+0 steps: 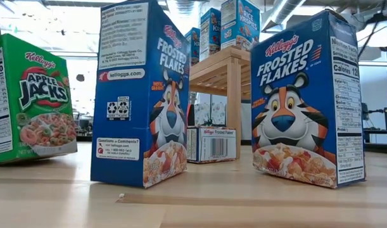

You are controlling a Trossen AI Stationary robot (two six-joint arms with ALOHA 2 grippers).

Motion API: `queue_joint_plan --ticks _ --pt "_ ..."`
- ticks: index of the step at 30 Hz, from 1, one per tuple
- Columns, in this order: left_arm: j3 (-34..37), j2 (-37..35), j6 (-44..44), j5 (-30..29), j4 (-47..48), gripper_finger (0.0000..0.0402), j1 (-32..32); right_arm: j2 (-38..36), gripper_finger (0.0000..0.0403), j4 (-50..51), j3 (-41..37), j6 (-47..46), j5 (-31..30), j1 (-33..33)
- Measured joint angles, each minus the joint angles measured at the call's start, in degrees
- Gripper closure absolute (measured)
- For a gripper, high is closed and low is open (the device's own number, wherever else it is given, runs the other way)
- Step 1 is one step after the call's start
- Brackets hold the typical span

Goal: Stack cereal on shelf
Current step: Put the green cereal box aligned with the other green cereal boxes on the shelf

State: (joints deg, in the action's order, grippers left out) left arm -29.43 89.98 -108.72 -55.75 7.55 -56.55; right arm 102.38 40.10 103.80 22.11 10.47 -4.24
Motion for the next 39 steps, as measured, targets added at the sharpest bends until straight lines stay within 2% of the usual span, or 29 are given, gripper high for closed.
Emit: queue_joint_plan --ticks 4,10,16,19,25,28,31,39 --pt "0.0 0.0 1.8 0.4 -1.1 0.0401 0.8 6.8 0.0103 2.0 6.4 4.2 2.6 -0.8" --pt "0.0 0.0 3.2 -0.3 -0.9 0.0401 1.9 14.3 0.0096 14.2 19.7 11.1 -4.1 -4.4" --pt "0.0 0.0 6.0 -0.5 -1.9 0.0401 3.5 19.2 0.0096 16.8 30.8 17.2 -4.6 -5.1" --pt "0.0 0.0 9.3 0.0 -3.6 0.0401 4.2 20.8 0.0096 15.2 30.7 18.3 -4.2 -5.0" --pt "0.0 0.0 12.7 1.3 -4.9 0.0401 5.6 22.8 0.0096 13.6 30.6 17.0 3.0 -5.1" --pt "0.0 0.0 14.3 0.9 -5.4 0.0401 6.5 23.9 0.0096 10.2 30.8 17.2 3.6 -5.1" --pt "0.0 0.0 15.8 -0.4 -6.3 0.0401 7.9 24.7 0.0096 11.1 30.7 16.2 3.6 -5.1" --pt "0.1 0.0 29.5 1.6 -18.0 0.0401 12.1 25.7 0.0097 10.4 30.8 13.9 5.3 -4.9"
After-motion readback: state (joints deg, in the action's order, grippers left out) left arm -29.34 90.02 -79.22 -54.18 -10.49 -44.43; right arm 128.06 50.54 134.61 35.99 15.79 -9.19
